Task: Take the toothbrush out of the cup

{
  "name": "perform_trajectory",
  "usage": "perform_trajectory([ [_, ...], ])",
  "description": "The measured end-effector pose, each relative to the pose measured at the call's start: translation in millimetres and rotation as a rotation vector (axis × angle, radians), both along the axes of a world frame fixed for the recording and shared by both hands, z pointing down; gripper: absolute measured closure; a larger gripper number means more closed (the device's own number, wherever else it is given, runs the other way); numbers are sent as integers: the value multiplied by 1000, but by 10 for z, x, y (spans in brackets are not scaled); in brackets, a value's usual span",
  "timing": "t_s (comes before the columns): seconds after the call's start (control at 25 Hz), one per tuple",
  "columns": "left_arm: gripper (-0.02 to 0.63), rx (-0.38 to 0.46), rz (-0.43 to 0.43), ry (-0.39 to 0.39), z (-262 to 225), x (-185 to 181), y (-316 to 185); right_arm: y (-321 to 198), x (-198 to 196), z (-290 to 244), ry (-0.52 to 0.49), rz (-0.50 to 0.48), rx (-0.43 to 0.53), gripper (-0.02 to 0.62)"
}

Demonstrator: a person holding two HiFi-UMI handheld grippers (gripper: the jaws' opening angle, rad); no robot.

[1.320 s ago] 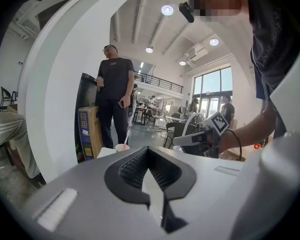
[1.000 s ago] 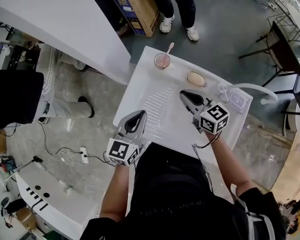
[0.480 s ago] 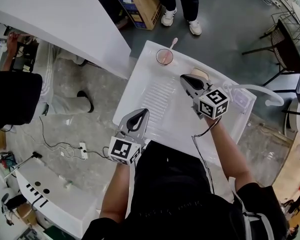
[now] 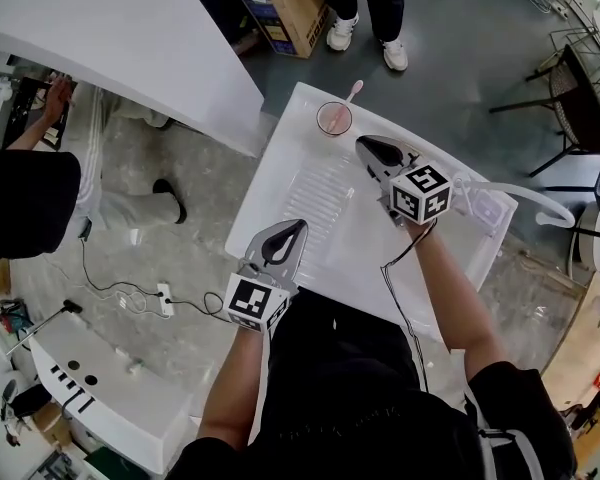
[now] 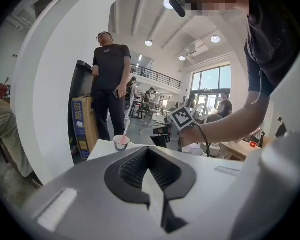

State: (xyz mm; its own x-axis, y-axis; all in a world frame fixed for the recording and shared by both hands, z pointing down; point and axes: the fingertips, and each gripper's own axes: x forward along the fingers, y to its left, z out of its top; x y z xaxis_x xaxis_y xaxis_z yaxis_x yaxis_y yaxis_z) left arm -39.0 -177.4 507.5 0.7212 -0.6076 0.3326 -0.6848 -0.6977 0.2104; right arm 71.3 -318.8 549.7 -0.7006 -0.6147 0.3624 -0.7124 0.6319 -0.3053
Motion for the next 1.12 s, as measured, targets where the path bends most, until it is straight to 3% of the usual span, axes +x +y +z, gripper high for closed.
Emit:
perform_trajectory([
  [0.48,600,-26,2,20,136,91,-208,-301,32,201,31,35,-8,577],
  [0.6,600,-31,1,16,154,70,-214,-366,61,238,32,53,-15,518],
  [0.92,600,-65,-10,29,261,11,-220,-532,120,384,39,64,-32,512],
  [1.12,600,-67,6,-1,307,-10,-221,-669,105,432,32,74,-33,508],
])
